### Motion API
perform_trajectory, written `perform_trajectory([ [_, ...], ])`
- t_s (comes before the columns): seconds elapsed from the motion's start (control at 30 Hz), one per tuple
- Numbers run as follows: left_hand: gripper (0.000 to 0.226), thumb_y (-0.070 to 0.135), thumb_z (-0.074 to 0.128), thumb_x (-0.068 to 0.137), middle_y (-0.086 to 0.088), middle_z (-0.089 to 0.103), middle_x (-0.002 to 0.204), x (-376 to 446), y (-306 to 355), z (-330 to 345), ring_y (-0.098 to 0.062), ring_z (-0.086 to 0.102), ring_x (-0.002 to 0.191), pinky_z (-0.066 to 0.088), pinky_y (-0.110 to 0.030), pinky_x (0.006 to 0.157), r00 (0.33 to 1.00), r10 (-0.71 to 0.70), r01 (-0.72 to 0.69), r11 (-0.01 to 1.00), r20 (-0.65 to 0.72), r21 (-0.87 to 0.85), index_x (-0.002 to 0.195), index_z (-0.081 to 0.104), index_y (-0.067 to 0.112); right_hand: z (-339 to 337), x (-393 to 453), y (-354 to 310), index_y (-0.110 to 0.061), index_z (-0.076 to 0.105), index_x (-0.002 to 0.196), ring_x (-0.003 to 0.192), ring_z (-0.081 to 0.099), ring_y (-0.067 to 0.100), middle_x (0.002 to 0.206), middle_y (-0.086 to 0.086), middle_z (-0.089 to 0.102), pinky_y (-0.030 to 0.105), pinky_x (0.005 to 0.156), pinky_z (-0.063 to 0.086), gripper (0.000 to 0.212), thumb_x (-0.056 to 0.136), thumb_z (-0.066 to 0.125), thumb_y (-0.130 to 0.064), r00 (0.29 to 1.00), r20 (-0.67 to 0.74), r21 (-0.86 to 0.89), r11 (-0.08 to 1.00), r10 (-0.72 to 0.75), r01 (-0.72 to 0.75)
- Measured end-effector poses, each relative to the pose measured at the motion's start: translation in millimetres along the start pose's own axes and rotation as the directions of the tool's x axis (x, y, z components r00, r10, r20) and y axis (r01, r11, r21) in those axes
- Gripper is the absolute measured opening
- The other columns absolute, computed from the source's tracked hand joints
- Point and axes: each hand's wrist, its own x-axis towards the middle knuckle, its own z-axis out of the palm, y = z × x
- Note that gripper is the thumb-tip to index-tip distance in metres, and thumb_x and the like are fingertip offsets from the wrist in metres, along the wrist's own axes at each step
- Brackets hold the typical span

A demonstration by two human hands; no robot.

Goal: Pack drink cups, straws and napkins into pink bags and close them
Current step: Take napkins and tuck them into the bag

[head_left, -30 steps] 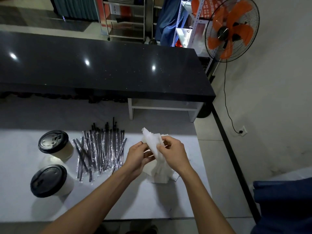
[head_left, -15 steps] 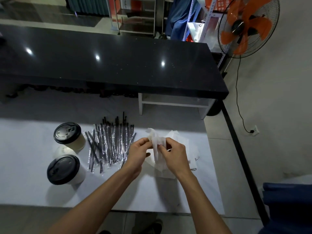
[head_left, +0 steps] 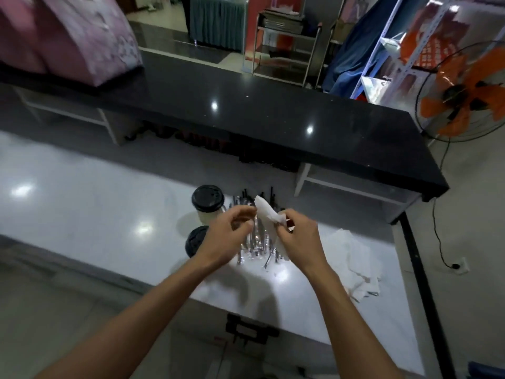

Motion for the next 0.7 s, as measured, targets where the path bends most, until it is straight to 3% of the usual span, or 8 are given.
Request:
perform_trajectory([
  [0.1, 0.025, 0.017, 0.065, 0.096, 0.016, 0.071, 0.11, -16, 11, -69, 0.004, 0.063, 0.103, 0.049, -0.01, 0.086, 0.994, 0.087, -0.08, 0.991, -0.06, 0.108, 0.119, 0.07, 0.025, 20, 6, -53, -0.02, 0.068, 0.091, 0.072, 0.061, 0.013, 0.079, -0.006, 0.067, 0.043, 0.064, 0.054, 0.004, 0.09, 0.067, -0.016, 0.996, 0.021, -0.025, 0.995, -0.092, 0.092],
  [0.27, 0.025, 0.02, 0.063, 0.098, 0.016, 0.071, 0.11, -59, 3, -185, 0.002, 0.063, 0.106, 0.051, -0.016, 0.083, 0.983, 0.121, -0.091, 0.975, -0.139, 0.205, 0.121, 0.068, 0.025, 73, 5, -151, -0.022, 0.069, 0.099, 0.071, 0.06, 0.012, 0.082, -0.006, 0.067, 0.035, 0.06, 0.051, 0.005, 0.094, 0.067, -0.022, 0.962, 0.072, -0.02, 0.964, -0.265, 0.267],
  [0.4, 0.027, 0.021, 0.063, 0.098, 0.016, 0.07, 0.114, -107, -23, -269, 0.003, 0.062, 0.108, 0.049, -0.017, 0.088, 0.979, 0.081, -0.017, 0.947, -0.189, 0.32, 0.124, 0.067, 0.024, 136, -2, -219, -0.024, 0.071, 0.107, 0.076, 0.065, 0.016, 0.088, -0.005, 0.071, 0.037, 0.064, 0.055, 0.014, 0.093, 0.067, -0.023, 0.896, 0.145, -0.013, 0.904, -0.421, 0.427],
  [0.5, 0.029, 0.023, 0.063, 0.097, 0.013, 0.069, 0.121, -144, -46, -325, 0.001, 0.061, 0.109, 0.043, -0.008, 0.087, 0.969, 0.038, 0.077, 0.894, -0.245, 0.442, 0.127, 0.067, 0.023, 183, -12, -266, -0.02, 0.073, 0.102, 0.076, 0.064, 0.018, 0.088, -0.002, 0.071, 0.041, 0.065, 0.055, 0.011, 0.092, 0.067, -0.022, 0.841, 0.221, 0.02, 0.864, -0.494, 0.502],
  [0.63, 0.032, 0.029, 0.059, 0.098, 0.006, 0.067, 0.125, -186, -73, -387, -0.01, 0.062, 0.11, 0.049, -0.034, 0.098, 0.94, -0.057, 0.242, 0.804, -0.336, 0.542, 0.128, 0.065, 0.022, 246, -21, -318, -0.021, 0.073, 0.099, 0.08, 0.064, 0.02, 0.092, -0.001, 0.072, 0.038, 0.067, 0.055, 0.009, 0.091, 0.067, -0.023, 0.762, 0.306, 0.041, 0.808, -0.57, 0.588],
  [0.7, 0.034, 0.03, 0.057, 0.098, 0.003, 0.065, 0.132, -203, -84, -411, -0.017, 0.06, 0.118, 0.047, -0.034, 0.101, 0.923, -0.102, 0.319, 0.74, -0.37, 0.592, 0.131, 0.064, 0.022, 276, -23, -338, -0.021, 0.072, 0.099, 0.081, 0.064, 0.02, 0.092, -0.003, 0.071, 0.037, 0.067, 0.054, 0.009, 0.093, 0.066, -0.026, 0.718, 0.364, 0.059, 0.784, -0.593, 0.618],
])
